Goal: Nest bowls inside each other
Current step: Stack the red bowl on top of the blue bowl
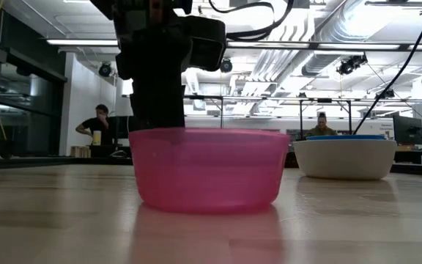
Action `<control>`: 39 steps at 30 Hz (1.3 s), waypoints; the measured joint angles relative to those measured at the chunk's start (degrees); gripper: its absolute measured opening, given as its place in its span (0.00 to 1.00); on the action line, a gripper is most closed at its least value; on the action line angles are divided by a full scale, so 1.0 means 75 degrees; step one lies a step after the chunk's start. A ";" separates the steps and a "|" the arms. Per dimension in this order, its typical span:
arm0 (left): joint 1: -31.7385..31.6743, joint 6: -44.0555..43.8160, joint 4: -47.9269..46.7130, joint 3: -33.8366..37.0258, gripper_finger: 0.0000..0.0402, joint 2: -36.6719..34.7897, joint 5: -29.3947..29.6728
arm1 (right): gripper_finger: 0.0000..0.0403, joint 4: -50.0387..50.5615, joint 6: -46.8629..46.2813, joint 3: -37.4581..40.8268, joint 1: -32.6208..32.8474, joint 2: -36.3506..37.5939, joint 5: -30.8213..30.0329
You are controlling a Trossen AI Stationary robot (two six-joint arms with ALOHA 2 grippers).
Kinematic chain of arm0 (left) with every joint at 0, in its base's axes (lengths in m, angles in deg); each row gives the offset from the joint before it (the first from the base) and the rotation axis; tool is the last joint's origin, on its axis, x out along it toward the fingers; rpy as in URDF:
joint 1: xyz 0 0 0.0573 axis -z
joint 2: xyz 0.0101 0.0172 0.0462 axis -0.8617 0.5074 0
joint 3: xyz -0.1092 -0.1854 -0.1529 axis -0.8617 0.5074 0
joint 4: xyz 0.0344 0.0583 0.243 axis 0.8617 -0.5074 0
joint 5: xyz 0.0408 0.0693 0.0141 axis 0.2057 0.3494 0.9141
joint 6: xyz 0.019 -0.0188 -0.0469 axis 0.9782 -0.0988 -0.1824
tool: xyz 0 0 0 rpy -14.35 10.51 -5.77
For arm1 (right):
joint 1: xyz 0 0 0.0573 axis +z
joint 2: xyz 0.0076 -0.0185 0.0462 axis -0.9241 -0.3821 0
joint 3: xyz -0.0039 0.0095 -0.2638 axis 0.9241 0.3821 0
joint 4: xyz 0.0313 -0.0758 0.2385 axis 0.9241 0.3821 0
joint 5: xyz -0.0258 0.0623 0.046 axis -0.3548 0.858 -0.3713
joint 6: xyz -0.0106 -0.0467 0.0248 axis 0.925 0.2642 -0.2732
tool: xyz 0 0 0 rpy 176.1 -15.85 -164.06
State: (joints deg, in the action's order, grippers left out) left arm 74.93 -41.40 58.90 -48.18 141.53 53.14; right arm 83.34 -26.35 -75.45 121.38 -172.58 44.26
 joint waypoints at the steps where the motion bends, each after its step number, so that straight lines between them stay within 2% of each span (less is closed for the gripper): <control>1: 0.0000 0.0038 0.0020 -0.0001 0.29 0.0000 0.0004 | 0.24 0.0000 0.0000 0.0000 0.0000 0.0000 0.0001; 7: -0.0006 0.0475 -0.0043 -0.0469 0.29 -0.0002 0.0085 | 0.24 0.0003 0.0006 0.0000 0.0000 0.0000 0.0001; 11: -0.0004 0.0651 -0.0565 -0.0656 0.29 -0.0003 0.0615 | 0.24 -0.0064 0.0006 0.0000 0.0000 0.0000 0.0000; 19: -0.0006 0.0316 -0.1520 -0.0647 0.29 0.0207 0.0821 | 0.24 -0.0138 0.0138 0.0000 0.0000 0.0000 -0.0002; 26: -0.0006 0.0333 -0.1219 -0.0668 0.29 0.0277 0.0800 | 0.24 -0.0198 0.0149 0.0000 0.0000 0.0001 -0.0002; 39: -0.0009 0.1120 -0.1102 -0.0714 0.29 0.0277 0.0780 | 0.24 -0.0283 0.0148 0.0000 -0.0003 0.0003 -0.0002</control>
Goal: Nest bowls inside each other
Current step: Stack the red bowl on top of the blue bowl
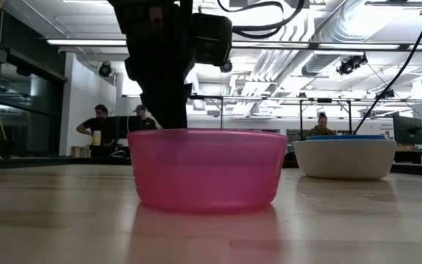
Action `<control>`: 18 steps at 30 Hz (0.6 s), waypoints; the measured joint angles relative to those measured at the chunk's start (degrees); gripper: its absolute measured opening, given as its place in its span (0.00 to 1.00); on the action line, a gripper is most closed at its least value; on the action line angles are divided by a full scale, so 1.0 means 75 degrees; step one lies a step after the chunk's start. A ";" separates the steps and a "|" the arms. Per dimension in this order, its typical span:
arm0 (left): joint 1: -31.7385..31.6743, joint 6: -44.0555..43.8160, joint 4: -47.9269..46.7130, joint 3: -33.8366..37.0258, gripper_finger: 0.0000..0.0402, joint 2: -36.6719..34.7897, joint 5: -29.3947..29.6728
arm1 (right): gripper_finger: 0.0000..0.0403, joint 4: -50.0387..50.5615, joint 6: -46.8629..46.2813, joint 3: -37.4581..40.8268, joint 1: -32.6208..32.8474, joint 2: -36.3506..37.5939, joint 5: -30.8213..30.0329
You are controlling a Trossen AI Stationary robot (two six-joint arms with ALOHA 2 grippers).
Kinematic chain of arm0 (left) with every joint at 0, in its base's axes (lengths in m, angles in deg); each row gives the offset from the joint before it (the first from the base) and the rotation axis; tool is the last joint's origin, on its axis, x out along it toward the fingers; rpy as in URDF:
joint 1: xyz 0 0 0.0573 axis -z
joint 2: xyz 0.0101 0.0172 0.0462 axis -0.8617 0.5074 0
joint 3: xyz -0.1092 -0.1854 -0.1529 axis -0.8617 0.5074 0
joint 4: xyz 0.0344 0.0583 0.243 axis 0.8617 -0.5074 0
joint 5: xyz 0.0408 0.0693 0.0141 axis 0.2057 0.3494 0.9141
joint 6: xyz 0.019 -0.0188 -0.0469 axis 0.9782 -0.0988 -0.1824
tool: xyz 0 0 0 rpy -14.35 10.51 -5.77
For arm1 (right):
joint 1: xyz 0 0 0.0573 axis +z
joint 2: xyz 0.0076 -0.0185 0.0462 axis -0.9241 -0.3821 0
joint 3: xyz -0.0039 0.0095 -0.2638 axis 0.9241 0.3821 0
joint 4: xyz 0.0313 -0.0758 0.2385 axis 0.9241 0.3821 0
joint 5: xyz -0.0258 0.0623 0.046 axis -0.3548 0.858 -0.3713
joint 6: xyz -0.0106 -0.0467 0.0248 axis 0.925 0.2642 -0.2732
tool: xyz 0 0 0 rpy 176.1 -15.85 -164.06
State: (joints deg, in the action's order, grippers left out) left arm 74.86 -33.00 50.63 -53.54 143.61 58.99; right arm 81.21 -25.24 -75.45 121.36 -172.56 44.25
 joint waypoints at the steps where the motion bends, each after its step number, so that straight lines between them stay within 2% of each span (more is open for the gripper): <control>1: 0.0000 -0.0003 -0.0006 0.0000 0.29 0.0000 0.0000 | 0.24 -0.0007 -0.0001 0.0000 0.0000 0.0000 0.0003; 10: 0.0000 -0.0428 -0.0096 0.0000 0.29 0.0000 0.0012 | 0.24 -0.0084 -0.0002 0.0000 0.0000 0.0000 0.0003; 18: 0.0000 -0.0066 -0.0095 0.0000 0.29 0.0000 0.0099 | 0.24 -0.0085 0.0002 0.0000 0.0000 0.0000 0.0003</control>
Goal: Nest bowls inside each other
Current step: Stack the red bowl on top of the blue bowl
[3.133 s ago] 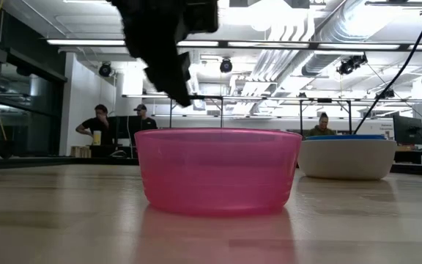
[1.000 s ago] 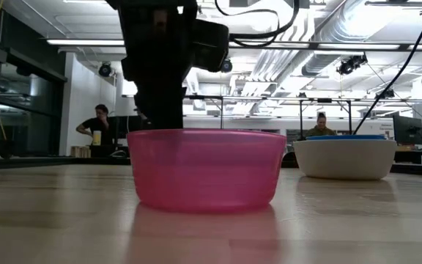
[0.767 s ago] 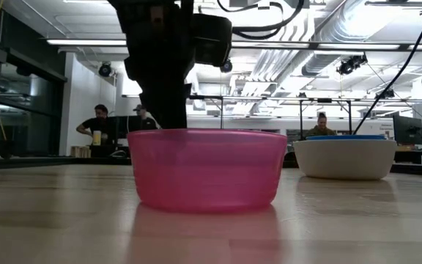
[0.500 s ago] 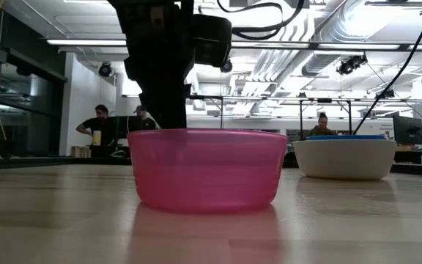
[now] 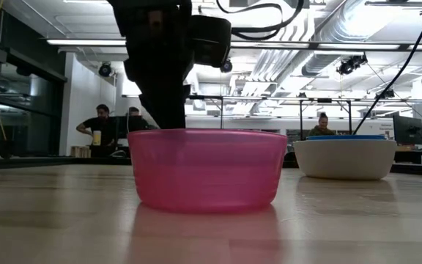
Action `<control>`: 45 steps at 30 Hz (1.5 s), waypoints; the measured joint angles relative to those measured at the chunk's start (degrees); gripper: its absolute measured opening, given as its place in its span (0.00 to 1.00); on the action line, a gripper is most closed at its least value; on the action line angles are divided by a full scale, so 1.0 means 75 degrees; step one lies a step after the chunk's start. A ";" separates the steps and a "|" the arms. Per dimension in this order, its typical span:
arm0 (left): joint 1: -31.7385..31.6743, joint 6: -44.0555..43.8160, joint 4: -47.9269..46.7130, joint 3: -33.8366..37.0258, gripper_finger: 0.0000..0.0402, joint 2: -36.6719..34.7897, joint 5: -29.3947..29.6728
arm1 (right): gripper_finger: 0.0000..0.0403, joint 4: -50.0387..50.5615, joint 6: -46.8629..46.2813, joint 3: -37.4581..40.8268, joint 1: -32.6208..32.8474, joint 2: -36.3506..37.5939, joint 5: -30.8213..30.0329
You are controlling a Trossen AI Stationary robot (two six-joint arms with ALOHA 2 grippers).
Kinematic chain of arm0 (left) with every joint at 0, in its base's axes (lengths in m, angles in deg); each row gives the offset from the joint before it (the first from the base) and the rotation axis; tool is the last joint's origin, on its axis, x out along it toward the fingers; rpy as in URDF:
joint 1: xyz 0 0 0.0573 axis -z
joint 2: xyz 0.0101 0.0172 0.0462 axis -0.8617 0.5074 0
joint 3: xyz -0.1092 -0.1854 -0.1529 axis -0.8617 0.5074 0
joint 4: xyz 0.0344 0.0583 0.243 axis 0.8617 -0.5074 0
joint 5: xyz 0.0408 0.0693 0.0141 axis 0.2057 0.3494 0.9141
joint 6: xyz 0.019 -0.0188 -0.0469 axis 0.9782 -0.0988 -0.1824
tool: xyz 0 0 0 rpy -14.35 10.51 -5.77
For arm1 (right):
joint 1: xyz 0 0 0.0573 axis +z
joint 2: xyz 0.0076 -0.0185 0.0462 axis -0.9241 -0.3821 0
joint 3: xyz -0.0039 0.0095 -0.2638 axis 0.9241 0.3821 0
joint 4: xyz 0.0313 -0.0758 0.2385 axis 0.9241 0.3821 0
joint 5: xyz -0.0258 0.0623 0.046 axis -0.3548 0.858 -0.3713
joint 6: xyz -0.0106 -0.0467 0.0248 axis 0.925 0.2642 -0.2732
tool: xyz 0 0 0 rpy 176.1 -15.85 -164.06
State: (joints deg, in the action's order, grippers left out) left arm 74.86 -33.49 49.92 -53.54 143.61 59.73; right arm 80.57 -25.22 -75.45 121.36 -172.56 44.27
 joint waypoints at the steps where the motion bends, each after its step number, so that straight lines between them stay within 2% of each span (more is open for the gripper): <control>1: -0.0003 0.0095 0.0018 0.0000 0.29 0.0000 0.0006 | 0.24 -0.0011 0.0011 0.0000 0.0000 0.0000 0.0000; 8: -0.0190 0.0175 -0.0154 0.0000 0.29 0.0058 -0.0006 | 0.24 -0.0205 0.0041 0.0000 0.0001 0.0000 -0.0002; 14: -0.0195 -0.0789 -0.0407 0.0000 0.29 0.0055 -0.0011 | 0.24 -0.0241 0.0048 0.0000 0.0003 0.0000 0.0000; 22: -0.0087 -0.1935 -0.0438 0.0000 0.29 0.0056 -0.0389 | 0.24 -0.0252 0.0256 0.0000 0.0003 0.0000 -0.0002; 30: -0.0085 -0.2727 -0.0770 0.0000 0.29 0.0058 -0.0510 | 0.24 -0.0322 0.0699 0.0000 0.0003 0.0000 0.0000; 45: -0.0093 -0.3143 -0.0777 0.0000 0.29 0.0058 -0.0478 | 0.24 -0.0424 0.1252 0.0000 0.0003 0.0000 0.0000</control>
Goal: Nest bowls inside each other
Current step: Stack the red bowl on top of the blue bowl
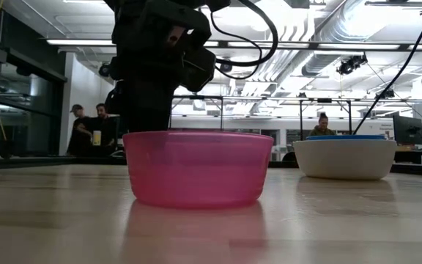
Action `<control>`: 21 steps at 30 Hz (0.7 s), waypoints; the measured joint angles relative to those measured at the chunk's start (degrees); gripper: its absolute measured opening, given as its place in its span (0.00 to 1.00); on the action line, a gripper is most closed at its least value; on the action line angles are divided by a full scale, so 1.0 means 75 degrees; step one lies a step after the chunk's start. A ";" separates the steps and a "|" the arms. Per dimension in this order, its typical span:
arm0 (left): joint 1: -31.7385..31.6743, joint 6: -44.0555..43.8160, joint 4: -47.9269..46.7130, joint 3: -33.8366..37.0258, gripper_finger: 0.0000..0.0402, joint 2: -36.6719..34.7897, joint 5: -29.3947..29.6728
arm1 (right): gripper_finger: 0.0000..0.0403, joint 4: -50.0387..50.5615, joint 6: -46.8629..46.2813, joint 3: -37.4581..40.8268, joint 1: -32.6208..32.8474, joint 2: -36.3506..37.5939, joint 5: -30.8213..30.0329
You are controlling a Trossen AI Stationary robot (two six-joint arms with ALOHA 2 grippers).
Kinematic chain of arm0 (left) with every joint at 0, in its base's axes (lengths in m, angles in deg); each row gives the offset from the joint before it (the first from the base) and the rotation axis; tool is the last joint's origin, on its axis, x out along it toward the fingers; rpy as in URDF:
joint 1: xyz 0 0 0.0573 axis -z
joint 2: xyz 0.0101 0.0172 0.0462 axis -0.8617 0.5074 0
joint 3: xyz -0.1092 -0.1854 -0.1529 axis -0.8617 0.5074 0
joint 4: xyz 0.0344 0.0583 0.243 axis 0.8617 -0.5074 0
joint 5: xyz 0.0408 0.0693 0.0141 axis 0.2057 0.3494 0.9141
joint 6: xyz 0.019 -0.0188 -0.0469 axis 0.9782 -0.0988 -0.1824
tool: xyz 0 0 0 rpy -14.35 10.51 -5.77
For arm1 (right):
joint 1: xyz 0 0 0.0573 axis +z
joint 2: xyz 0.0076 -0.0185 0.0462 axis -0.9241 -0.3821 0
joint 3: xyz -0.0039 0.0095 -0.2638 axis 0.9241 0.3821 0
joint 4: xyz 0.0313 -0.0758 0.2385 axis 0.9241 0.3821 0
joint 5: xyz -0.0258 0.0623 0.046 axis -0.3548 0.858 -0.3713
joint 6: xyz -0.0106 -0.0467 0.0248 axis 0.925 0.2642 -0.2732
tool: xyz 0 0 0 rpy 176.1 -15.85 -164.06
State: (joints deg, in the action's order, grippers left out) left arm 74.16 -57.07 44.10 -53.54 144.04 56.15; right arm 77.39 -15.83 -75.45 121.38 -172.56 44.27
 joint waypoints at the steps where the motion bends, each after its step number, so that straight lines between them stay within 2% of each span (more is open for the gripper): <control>1: 0.0000 0.0000 -0.0008 0.0000 0.29 0.0000 -0.0001 | 0.24 0.0000 0.0000 0.0000 0.0000 0.0000 0.0000; 12: 0.0000 0.0094 -0.0018 0.0000 0.27 0.0000 0.0011 | 0.24 -0.0117 0.0000 0.0000 0.0000 0.0000 0.0000; 21: -0.0003 0.0556 0.0010 0.0000 0.03 0.0000 -0.0071 | 0.24 -0.0119 0.0000 0.0000 0.0000 0.0000 0.0000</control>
State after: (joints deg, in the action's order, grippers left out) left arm 74.14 -52.89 44.17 -53.54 144.04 55.62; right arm 76.49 -15.83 -75.45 121.38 -172.56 44.27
